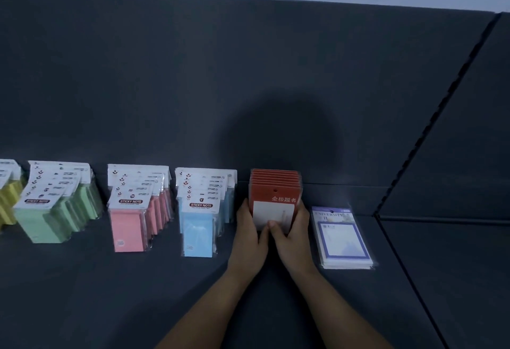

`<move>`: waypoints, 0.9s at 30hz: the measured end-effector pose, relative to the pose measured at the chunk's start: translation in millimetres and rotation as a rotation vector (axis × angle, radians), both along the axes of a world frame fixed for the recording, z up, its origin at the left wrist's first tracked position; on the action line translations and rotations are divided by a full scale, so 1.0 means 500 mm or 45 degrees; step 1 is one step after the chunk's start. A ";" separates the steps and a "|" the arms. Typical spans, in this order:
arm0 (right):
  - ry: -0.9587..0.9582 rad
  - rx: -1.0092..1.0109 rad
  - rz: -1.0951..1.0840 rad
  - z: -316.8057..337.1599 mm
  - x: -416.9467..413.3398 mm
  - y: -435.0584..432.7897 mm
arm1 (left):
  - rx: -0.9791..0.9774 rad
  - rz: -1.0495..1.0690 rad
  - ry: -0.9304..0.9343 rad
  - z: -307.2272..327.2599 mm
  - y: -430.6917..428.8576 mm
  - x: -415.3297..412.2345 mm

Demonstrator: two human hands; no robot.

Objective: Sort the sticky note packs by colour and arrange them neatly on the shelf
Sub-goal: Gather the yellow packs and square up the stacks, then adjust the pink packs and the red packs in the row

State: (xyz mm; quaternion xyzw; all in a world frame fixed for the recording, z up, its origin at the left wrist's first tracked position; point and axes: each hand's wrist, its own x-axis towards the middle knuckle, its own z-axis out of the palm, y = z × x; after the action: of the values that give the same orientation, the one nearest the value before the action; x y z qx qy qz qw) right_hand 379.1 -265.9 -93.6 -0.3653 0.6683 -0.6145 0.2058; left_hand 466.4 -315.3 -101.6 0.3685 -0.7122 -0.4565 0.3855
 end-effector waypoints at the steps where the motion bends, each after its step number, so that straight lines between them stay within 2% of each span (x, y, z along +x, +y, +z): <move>1: -0.025 -0.003 0.008 0.000 0.000 0.000 | 0.003 0.001 -0.002 -0.001 0.000 0.001; 6: -0.044 -0.051 0.005 -0.002 0.001 0.000 | -0.005 0.004 0.043 -0.003 -0.002 0.001; 12: -0.121 -0.079 0.025 0.000 0.000 0.008 | -0.060 0.045 -0.011 -0.002 0.002 0.005; 20: -0.076 0.058 -0.073 0.011 0.014 0.030 | 0.014 0.082 -0.081 0.012 0.046 0.019; 24: -0.123 0.019 -0.135 0.060 0.004 0.064 | 0.048 0.250 -0.089 0.011 0.127 0.017; 26: -0.036 0.026 -0.233 0.090 -0.029 0.099 | -0.002 0.247 -0.068 0.016 0.160 0.004; 27: 0.083 0.118 -0.315 0.099 -0.055 0.118 | -0.019 0.192 -0.092 0.020 0.171 -0.005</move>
State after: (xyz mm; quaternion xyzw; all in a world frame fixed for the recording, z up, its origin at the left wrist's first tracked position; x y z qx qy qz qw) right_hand 351.3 -206.9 -44.1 -0.2899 0.7424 -0.5913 0.1233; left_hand 463.8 -229.6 -91.7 0.4343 -0.6994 -0.4072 0.3955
